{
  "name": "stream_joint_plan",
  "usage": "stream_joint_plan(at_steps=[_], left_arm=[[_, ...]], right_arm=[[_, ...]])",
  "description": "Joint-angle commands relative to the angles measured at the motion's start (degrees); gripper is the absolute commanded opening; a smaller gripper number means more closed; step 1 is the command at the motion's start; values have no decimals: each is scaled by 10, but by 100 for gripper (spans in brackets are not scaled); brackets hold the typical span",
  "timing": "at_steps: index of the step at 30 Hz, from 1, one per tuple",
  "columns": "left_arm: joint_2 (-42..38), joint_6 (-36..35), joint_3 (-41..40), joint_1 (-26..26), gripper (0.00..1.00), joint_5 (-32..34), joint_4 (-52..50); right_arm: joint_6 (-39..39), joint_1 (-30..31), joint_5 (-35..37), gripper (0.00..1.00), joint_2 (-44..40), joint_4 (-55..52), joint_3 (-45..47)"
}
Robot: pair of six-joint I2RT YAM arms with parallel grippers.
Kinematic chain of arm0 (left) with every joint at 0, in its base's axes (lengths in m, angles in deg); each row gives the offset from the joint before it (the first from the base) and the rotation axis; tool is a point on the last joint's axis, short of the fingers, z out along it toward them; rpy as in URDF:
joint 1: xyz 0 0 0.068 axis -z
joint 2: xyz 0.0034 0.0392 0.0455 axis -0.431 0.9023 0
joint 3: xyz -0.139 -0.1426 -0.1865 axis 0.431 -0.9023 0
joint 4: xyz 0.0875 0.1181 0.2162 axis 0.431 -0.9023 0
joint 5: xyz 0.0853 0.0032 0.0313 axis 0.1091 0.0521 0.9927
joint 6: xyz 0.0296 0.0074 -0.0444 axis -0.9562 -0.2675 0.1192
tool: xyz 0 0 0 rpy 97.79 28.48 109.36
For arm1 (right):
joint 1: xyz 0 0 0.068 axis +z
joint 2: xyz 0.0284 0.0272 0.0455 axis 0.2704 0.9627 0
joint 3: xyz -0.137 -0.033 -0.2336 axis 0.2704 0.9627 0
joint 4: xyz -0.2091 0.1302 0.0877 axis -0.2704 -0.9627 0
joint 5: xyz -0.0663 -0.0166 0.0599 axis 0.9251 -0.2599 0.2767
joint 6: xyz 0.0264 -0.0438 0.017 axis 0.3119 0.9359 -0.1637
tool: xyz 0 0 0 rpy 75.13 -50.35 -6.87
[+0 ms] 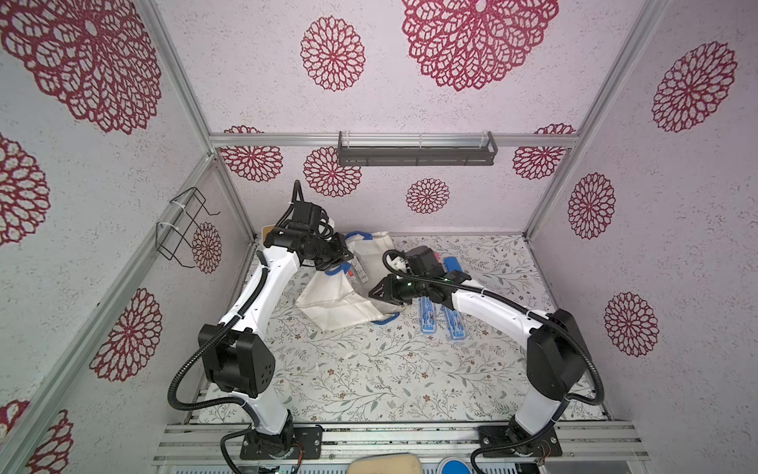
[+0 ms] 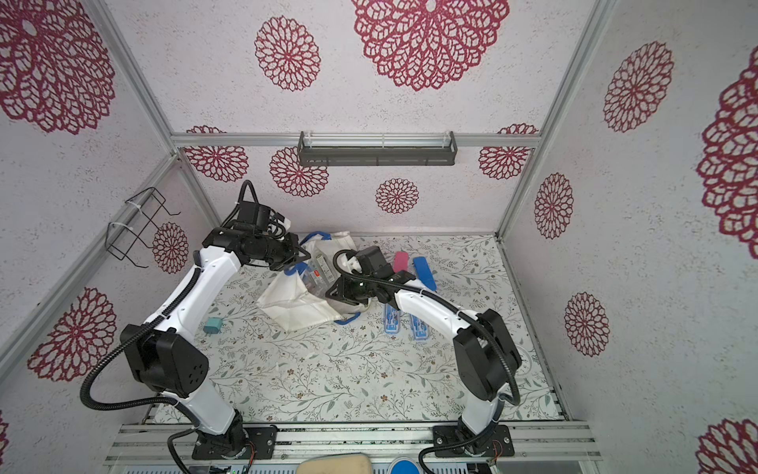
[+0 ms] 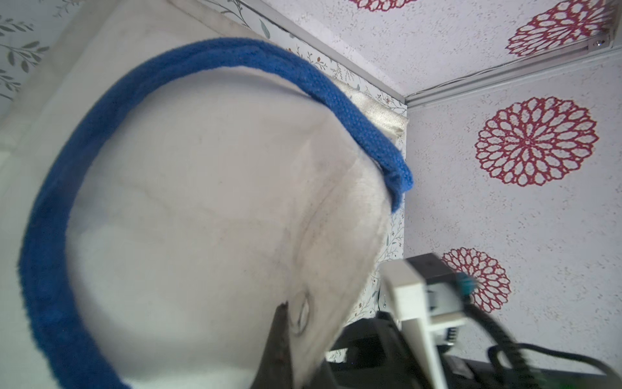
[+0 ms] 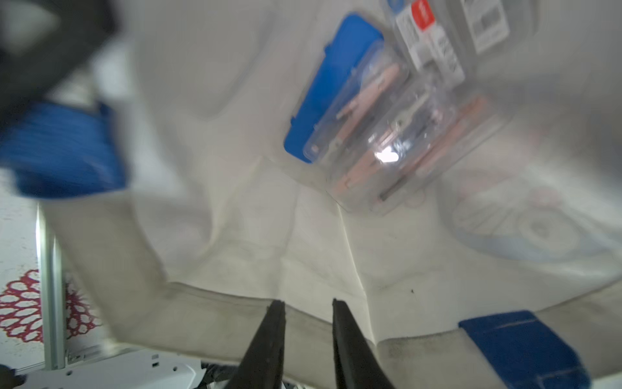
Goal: Take out the compass set from the canvas bag
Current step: Pick up the compass set from the canvas bag.
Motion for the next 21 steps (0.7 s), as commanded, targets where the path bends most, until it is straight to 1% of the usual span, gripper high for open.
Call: stream_joint_plan(at_steps=[1,5,9,12,15,17,19,21], left_arm=[[-6,5,31,5,0,11,13],[4,-2,61,5,0,20,-2],[7,-4,75,5,0,21,-5],[8,-3,76,8,0,13,-3],[9,-7,75,12,0,9,-9],[4,-8,65,15,0,7,-11],[-4,-8,49,17,0,4,-9],[-14,-7,31,20,0,3,-5]], right_arm=[[32,18,-58,26,29,-17,-32],[71,59,-90,25,75,-63,-110],[68,80,-116,25,109,-65,-157],[67,90,-122,25,130,-68,-184],[57,93,-87,27,139,-77,-200],[36,86,-38,30,142,-95,-203],[8,71,-1,32,139,-101,-190],[-19,52,34,37,127,-105,-167]])
